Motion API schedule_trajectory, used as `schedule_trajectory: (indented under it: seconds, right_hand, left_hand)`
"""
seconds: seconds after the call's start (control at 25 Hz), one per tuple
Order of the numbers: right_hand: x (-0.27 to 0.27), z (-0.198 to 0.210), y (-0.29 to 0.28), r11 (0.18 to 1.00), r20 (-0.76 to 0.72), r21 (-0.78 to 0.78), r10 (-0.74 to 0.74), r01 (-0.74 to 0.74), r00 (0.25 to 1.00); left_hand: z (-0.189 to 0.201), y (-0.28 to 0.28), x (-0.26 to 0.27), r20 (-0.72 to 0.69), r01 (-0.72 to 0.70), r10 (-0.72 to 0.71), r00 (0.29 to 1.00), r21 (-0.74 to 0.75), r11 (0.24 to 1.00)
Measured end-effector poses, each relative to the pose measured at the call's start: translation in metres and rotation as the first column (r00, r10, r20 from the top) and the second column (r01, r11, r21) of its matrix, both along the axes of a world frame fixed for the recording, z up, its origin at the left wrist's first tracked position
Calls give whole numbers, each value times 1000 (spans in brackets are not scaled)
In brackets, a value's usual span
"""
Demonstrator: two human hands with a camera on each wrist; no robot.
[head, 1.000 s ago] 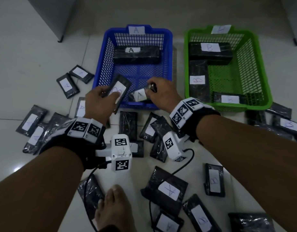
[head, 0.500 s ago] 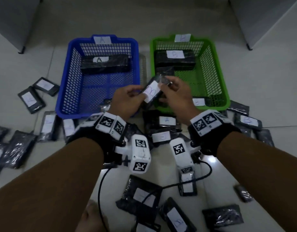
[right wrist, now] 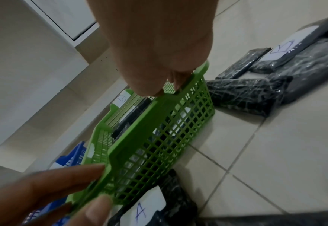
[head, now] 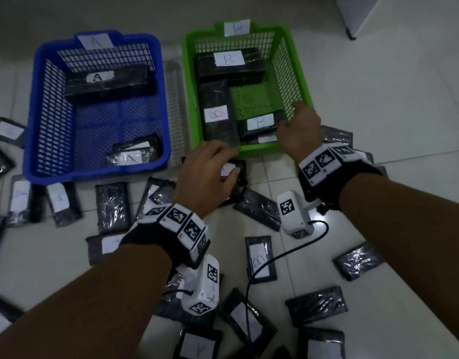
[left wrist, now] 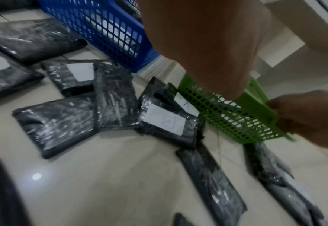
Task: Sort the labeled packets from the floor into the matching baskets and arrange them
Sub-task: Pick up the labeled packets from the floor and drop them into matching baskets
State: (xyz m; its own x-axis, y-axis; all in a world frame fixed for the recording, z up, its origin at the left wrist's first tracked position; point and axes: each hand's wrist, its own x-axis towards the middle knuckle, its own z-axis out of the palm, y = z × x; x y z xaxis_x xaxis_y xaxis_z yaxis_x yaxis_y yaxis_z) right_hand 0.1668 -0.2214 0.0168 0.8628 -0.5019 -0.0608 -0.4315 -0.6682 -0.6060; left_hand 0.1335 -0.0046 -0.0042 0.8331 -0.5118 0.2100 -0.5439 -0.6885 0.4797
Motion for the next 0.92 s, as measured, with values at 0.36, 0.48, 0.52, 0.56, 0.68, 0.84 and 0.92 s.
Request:
schedule_trajectory:
  seconds: [0.36, 0.48, 0.52, 0.56, 0.68, 0.84, 0.92]
  right_hand:
    - [-103, -19, 2, 886, 285, -251, 452, -390, 845]
    - [-133, -40, 6, 820, 143, -257, 556, -511, 819]
    - [-138, -46, 7, 805, 75, -246, 572, -541, 817]
    - [-142, -51, 9, 792, -9, -222, 582, -569, 813]
    - [-152, -61, 14, 772, -234, -118, 590, -625, 773]
    - [-157, -63, 15, 805, -274, -114, 538, -582, 797]
    - [-156, -62, 13, 896, -225, -37, 424, -442, 877]
  left_hand:
    - [-28, 3, -66, -23, 11, -6, 1000, 206, 978]
    - [-34, 9, -74, -124, -68, 107, 987, 281, 957]
    - [-34, 12, -74, -139, -86, 133, 981, 300, 950]
    - [-35, 14, -74, -148, -107, 160, 976, 315, 943]
    - [-38, 22, -73, -153, -175, 237, 959, 338, 925]
    - [-41, 27, -71, -145, -215, 274, 951, 329, 919]
    - [-39, 27, -69, -143, -233, 295, 945, 340, 911]
